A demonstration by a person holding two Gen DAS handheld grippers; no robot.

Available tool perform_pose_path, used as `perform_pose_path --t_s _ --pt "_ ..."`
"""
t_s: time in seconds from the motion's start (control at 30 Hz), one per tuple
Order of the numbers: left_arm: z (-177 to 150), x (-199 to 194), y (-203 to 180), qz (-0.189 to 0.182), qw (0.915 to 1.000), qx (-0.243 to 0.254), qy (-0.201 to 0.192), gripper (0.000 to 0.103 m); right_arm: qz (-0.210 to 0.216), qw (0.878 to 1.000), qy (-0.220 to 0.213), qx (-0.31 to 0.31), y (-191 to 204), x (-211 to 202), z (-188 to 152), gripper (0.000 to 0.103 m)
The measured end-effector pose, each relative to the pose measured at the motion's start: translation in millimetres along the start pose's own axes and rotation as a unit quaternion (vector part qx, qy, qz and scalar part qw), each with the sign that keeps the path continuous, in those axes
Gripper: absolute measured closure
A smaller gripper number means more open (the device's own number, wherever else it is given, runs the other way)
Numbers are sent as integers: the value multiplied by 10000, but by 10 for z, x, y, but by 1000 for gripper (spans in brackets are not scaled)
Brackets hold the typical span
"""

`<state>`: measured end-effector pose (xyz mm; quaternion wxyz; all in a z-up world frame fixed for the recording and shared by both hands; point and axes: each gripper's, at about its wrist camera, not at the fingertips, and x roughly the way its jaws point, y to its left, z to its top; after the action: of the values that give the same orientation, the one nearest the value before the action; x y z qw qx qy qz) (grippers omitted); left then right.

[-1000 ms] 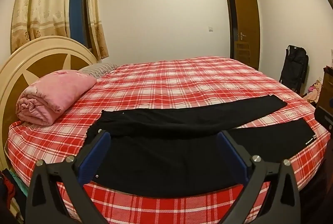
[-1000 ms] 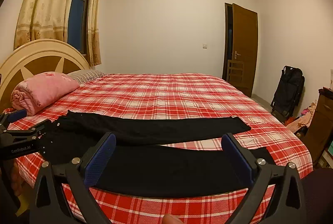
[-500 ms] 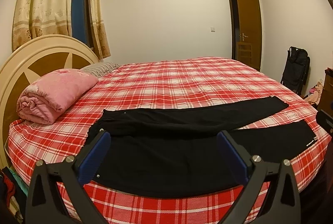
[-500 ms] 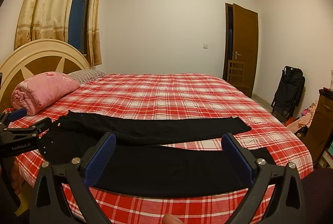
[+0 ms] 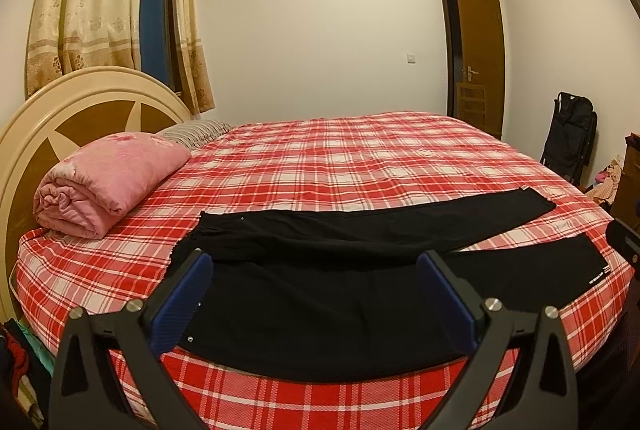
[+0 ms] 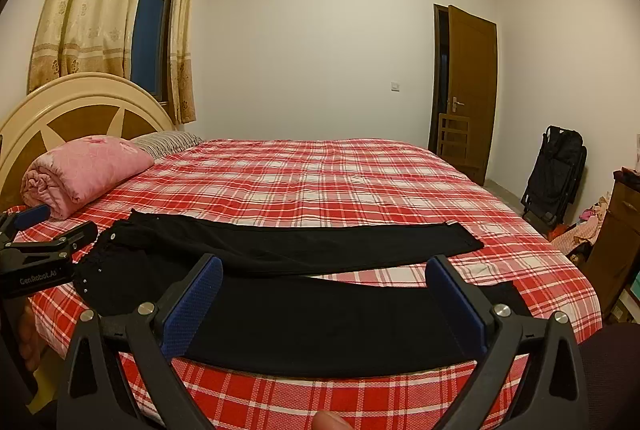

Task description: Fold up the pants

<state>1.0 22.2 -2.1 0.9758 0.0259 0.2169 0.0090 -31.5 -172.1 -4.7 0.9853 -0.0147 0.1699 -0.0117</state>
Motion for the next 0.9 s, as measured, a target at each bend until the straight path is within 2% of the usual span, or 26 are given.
perform_pose_path --t_s 0.9 --pt "-32 -2 -10 21 10000 11 22 0 18 9999 103 -65 11 56 -56 1"
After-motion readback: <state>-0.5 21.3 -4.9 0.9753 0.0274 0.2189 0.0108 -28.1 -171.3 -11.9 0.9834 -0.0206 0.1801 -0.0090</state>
